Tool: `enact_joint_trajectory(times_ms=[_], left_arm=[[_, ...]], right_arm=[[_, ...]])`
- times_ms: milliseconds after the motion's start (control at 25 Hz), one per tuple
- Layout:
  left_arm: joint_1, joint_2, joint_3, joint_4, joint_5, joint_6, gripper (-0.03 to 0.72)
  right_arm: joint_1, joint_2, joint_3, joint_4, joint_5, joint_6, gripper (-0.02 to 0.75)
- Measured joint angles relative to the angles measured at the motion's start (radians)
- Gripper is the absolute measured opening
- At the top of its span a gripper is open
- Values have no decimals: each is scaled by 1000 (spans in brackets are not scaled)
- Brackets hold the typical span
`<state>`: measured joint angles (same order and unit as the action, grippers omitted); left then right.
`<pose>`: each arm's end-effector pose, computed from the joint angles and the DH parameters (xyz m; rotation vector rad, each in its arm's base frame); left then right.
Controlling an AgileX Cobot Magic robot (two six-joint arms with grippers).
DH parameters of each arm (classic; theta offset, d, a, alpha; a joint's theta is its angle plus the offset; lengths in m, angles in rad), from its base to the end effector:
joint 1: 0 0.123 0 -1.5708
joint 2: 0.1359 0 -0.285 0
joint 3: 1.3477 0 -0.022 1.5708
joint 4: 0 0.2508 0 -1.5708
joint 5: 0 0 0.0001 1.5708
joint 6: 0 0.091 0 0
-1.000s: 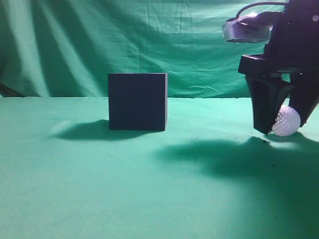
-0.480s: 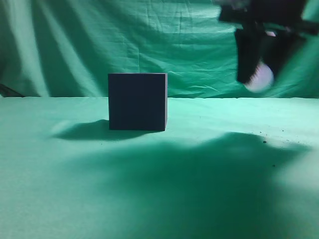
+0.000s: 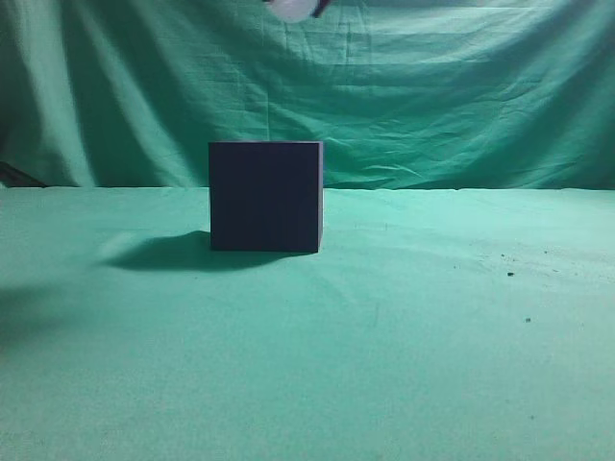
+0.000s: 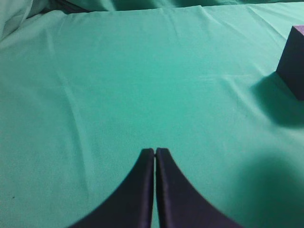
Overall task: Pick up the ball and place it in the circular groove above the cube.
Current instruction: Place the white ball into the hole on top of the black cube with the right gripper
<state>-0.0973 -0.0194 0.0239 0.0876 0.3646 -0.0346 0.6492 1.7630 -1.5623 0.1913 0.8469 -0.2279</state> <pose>0.0525 -0.0023 0.1735 0.1120 1.8479 -0.0060 0.3074 0.2496 0.3129 -0.9896 2.3558 0.3976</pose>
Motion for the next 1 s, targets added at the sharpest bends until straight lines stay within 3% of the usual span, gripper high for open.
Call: enact_joint_trajectory(times_ms=[720, 960, 1000], left_arm=[[0, 0, 0, 0, 0, 0, 0], [0, 0, 0, 0, 0, 0, 0], [0, 0, 0, 0, 0, 0, 0]], right_arm=[[25, 225, -81, -50, 9, -4, 294], [25, 227, -92, -58, 5, -4, 526], [25, 227, -102, -59, 11, -4, 522]])
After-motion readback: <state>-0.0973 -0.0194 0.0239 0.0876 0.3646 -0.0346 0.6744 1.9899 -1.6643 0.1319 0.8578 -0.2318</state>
